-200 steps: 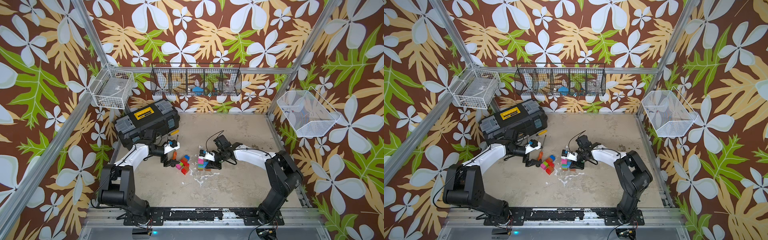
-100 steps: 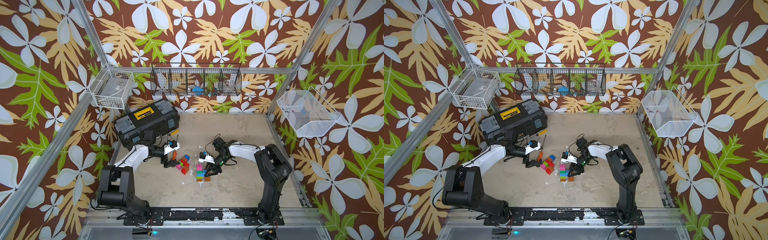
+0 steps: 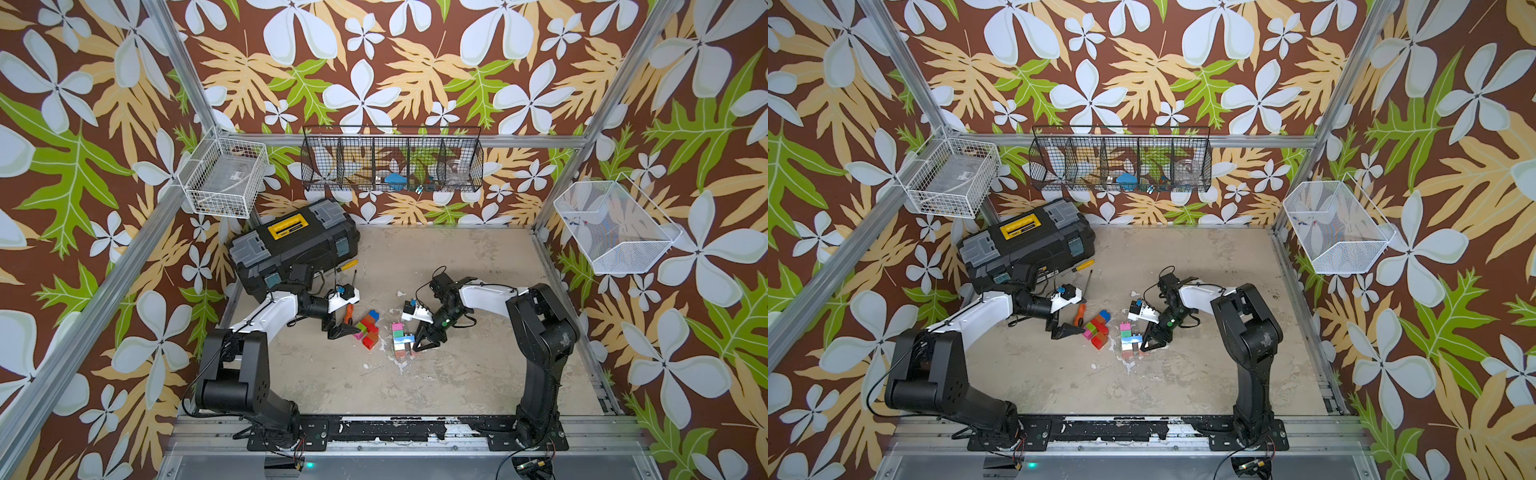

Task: Assemble the letter h with lego
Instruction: Place the lego brick at the center of the board, then reset both arms

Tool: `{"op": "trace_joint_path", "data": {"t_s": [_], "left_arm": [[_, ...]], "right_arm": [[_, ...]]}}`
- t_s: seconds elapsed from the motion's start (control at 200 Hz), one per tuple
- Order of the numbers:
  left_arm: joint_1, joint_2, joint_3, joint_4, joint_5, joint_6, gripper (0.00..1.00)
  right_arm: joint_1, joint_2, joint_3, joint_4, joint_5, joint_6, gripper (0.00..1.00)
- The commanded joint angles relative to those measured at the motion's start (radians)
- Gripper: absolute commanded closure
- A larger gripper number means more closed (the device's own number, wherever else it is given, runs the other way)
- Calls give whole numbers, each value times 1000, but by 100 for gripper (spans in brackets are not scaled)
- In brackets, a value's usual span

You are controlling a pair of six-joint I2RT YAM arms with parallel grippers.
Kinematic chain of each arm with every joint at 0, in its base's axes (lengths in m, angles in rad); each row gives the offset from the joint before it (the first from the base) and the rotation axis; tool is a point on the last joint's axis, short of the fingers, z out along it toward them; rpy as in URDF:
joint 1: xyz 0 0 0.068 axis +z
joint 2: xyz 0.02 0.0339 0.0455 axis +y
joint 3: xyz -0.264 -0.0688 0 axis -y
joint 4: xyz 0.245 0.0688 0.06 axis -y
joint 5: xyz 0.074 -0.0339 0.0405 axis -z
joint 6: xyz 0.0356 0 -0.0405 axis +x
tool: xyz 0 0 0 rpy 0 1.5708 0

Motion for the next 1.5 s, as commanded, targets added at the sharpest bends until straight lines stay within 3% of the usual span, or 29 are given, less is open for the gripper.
{"op": "trace_joint_path", "data": {"t_s": [0.0,0.06,0.09,0.11,0.305,0.31,0.325,0.35,0.425,0.52,0.64,0.736,0.866,0.976,1.116,1.221,1.286,1.361,1.431,1.496], "left_arm": [[3,-11,-11,22,5,7,0],[3,-17,-20,34,0,0,0],[3,-20,-23,36,-7,0,0],[3,-20,-24,37,-11,-1,0],[66,-42,-28,41,-7,-137,0],[69,-44,-30,42,-7,-141,0],[73,-50,-37,51,-4,-153,0],[83,-59,-52,77,-3,-184,0],[105,-111,-132,293,-68,-459,0],[108,-202,-287,676,-322,-899,0],[109,-308,-435,936,-475,-1117,0],[108,-367,-534,1119,-575,-1177,0],[108,-353,-662,1369,-642,-1216,0],[107,-287,-780,1674,-697,-1257,0],[106,-219,-838,1856,-746,-1246,0],[107,-49,-852,2075,-767,-1284,0],[106,-108,-811,1891,-776,-1249,0],[106,-56,-843,2046,-763,-1280,0],[106,-100,-819,1914,-739,-1239,0],[103,-62,-807,1963,-727,-1258,0]], "right_arm": [[-8,-15,5,31,10,39,49],[-16,-23,3,48,28,55,47],[-21,-31,3,59,39,67,29],[-24,-36,3,63,47,71,23],[-48,-154,-41,180,102,164,21],[-48,-158,-44,187,103,168,20],[-48,-181,-55,206,110,179,3],[-48,-219,-73,249,122,202,0],[-51,-354,-149,401,186,268,0],[-50,-575,-303,682,372,398,0],[-67,-856,-583,1118,713,554,0],[-119,-998,-763,1343,920,673,0],[-192,-1079,-935,1488,1072,742,0],[-232,-1028,-1077,1713,1141,768,0],[-254,-865,-1118,1902,1172,728,0],[-296,-837,-1083,1892,1120,737,0],[-324,-818,-1063,1885,1105,745,0],[-345,-812,-1034,1821,1098,774,0],[-347,-829,-998,1686,1090,814,0],[-346,-865,-1016,1626,1072,839,0]]}}
